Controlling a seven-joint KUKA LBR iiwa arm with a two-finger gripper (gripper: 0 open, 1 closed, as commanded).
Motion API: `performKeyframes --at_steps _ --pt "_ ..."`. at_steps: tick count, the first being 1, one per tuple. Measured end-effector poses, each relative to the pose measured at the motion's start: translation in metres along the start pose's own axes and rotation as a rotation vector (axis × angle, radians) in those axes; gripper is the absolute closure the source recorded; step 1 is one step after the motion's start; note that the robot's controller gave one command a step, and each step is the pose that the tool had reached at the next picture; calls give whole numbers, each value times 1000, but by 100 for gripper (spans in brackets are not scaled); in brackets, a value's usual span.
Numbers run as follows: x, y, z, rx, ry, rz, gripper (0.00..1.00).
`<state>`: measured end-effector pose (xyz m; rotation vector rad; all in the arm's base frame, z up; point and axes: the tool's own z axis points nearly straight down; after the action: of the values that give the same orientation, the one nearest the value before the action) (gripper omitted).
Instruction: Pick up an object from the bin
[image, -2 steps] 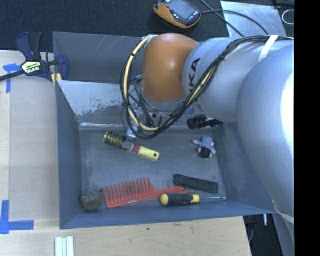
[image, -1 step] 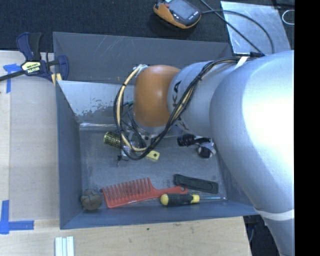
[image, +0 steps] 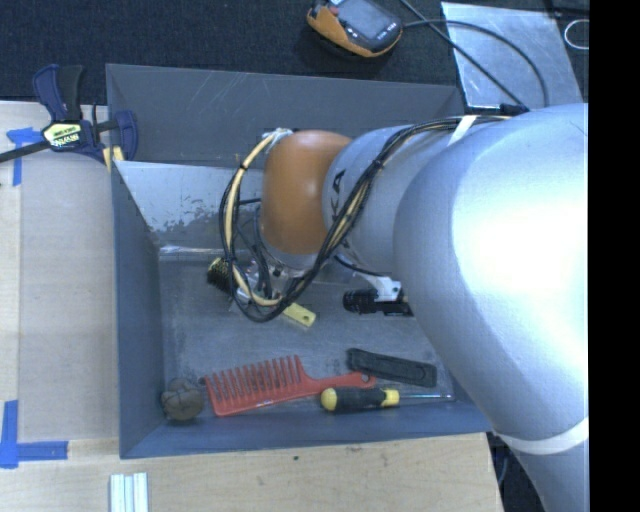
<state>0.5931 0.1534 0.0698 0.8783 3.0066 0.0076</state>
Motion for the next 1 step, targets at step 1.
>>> performKeyframes --at_steps 1 --pt "0 0 0 0 0 0 100"
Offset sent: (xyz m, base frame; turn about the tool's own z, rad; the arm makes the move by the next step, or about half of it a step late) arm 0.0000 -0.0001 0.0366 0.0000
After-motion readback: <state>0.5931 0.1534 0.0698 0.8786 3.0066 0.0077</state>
